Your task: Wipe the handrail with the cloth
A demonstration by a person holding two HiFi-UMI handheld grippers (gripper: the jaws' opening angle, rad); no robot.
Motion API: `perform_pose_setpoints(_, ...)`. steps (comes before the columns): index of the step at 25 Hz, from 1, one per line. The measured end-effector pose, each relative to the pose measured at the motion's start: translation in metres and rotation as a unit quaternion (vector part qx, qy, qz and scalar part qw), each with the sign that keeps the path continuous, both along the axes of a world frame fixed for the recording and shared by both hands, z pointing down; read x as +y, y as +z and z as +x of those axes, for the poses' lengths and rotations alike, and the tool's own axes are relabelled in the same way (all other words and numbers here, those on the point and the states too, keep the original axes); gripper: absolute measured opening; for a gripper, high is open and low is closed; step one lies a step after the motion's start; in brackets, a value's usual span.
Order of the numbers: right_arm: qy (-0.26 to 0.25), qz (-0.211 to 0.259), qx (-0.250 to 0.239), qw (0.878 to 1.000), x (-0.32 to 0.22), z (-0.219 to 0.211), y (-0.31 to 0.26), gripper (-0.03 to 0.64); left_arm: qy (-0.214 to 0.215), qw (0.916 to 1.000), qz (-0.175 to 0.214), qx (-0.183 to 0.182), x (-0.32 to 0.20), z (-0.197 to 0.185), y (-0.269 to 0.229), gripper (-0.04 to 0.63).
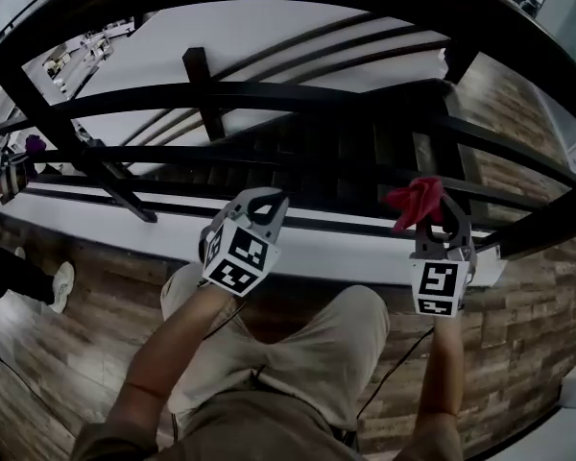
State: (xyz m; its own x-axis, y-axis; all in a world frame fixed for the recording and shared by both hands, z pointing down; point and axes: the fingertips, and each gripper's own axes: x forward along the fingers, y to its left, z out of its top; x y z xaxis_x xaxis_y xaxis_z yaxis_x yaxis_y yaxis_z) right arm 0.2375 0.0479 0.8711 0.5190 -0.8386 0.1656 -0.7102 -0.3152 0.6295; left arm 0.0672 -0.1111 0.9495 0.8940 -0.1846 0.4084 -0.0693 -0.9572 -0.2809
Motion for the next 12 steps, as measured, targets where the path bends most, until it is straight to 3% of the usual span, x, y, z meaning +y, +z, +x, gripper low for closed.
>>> perform_pose_setpoints(3,-0.087,-0.013,-0.016,0.996,-0.074,-0.087,0.016,0.104,-0.051,0.9987,-0.009,-0.005,-0.055,-0.061,0.016,0.017)
perform_pose_setpoints(7,-0.165,-0.032,-0.052,0.984,-0.157,-0.184,0.043,0.104,-0.107,0.9940,-0.024,-0.010,-0.118,-0.139,0.037,0.017)
perform_pose_setpoints(12,-0.262,-0.086,-0.099,0.956,-0.267,-0.303,0.094,0.104,-0.189,0.9810,-0.041,-0.014,-0.197,-0.231,0.073,0.017)
